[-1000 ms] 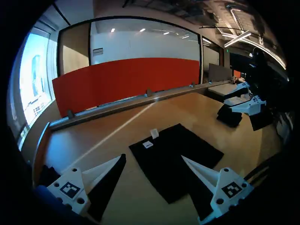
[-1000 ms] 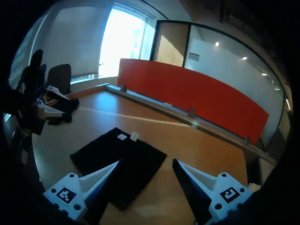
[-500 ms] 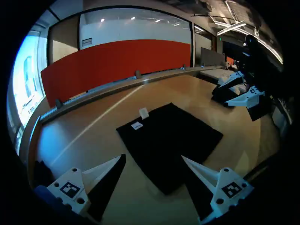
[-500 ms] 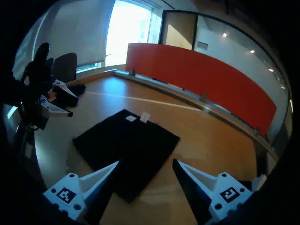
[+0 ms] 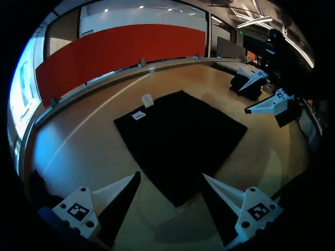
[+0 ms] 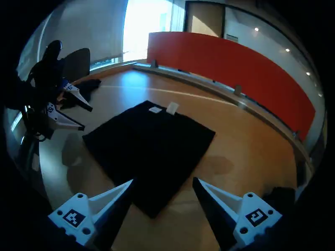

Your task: Fold towel

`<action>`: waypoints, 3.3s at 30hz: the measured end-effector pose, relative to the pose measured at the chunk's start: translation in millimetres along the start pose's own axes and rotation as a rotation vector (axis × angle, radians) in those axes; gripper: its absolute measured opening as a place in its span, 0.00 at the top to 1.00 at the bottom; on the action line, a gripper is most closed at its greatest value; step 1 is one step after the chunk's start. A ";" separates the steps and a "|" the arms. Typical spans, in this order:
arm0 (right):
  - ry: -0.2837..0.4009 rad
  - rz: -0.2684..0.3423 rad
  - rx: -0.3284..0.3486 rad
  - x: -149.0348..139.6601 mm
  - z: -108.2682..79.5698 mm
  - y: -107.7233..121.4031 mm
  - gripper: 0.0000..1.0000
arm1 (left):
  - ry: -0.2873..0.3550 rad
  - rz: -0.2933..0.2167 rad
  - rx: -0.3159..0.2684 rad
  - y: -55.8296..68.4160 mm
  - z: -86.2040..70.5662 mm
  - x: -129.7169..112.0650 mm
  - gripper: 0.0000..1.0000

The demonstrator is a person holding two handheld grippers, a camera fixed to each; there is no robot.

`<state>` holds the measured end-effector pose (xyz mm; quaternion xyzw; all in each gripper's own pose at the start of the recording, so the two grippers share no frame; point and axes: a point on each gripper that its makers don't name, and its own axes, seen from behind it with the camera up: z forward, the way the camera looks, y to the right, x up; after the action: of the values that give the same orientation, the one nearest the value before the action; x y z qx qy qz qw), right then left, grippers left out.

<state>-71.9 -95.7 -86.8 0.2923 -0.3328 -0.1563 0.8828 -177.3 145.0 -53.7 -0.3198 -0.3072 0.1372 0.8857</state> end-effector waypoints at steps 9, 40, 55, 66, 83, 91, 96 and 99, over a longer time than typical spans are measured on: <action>-0.061 0.004 0.028 -30.7 12.6 -9.1 0.00 | -0.066 0.004 -0.020 8.2 11.9 -30.2 0.02; -0.151 0.010 0.092 -76.6 26.5 -21.8 0.12 | -0.131 -0.014 -0.010 23.4 26.5 -53.9 0.02; -0.156 0.005 0.110 -76.6 26.8 -27.4 0.32 | -0.152 -0.034 0.012 26.1 23.9 -55.7 0.11; -0.166 0.019 0.103 -76.4 27.5 -27.3 0.51 | -0.158 -0.052 0.025 27.2 21.7 -56.2 0.22; -0.169 0.024 0.112 -74.1 28.9 -34.4 0.78 | -0.182 -0.083 0.063 20.4 21.0 -57.0 0.76; -0.144 0.049 0.113 -64.2 29.5 -37.0 0.89 | -0.186 -0.116 0.077 20.7 19.9 -56.0 0.86; -0.125 0.054 0.101 -55.0 26.1 -33.1 0.90 | -0.189 -0.126 0.061 24.5 18.2 -52.6 0.88; -0.113 0.050 0.098 -48.8 22.2 -31.3 0.90 | -0.180 -0.125 0.067 23.7 15.4 -47.0 0.88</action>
<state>-125.1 -106.3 -116.9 0.3173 -0.3967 -0.1342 0.8509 -224.5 149.8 -81.3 -0.2567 -0.3999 0.1202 0.8716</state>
